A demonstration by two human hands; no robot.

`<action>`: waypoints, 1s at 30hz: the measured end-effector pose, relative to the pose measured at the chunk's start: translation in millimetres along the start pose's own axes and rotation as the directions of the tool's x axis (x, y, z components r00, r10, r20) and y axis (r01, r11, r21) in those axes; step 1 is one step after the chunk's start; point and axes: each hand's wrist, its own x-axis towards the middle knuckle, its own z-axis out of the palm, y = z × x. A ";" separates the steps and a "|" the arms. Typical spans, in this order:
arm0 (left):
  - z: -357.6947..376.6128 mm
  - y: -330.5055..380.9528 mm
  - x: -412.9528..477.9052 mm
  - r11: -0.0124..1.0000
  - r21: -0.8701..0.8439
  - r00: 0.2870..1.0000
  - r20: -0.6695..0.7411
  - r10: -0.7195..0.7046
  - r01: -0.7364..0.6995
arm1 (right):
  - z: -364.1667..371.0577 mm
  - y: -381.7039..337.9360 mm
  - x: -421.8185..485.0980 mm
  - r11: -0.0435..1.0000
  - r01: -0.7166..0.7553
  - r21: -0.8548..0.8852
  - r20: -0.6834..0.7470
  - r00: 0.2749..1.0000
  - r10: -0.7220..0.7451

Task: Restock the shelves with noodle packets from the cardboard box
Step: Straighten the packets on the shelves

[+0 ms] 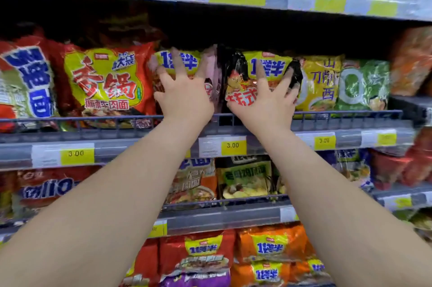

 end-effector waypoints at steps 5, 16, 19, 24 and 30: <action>15.0 -12.7 -8.8 1.000 -0.006 0.991 -0.131 0.000 -0.001 | 6.2 -4.8 -0.9 0.997 0.081 -0.005 -0.009 0.997 -0.081; 20.4 -16.5 -8.8 0.999 0.020 0.983 -0.182 0.029 -0.026 | 10.9 -11.2 11.0 1.000 -0.012 -0.019 -0.007 1.000 0.012; 18.3 -17.5 -12.7 0.996 0.048 0.973 -0.213 0.089 -0.080 | 11.1 -15.1 11.5 1.000 0.014 -0.020 0.064 0.998 -0.012; 3.7 -28.8 -27.6 0.947 -0.186 0.944 -0.254 0.211 -0.261 | 12.6 -9.4 -3.9 0.989 0.052 -0.135 -0.099 0.993 -0.065; -30.4 -96.1 -52.4 0.877 -0.135 0.803 -0.484 0.347 -0.461 | 8.4 -75.1 -37.9 0.892 0.344 0.292 -0.354 0.906 -0.234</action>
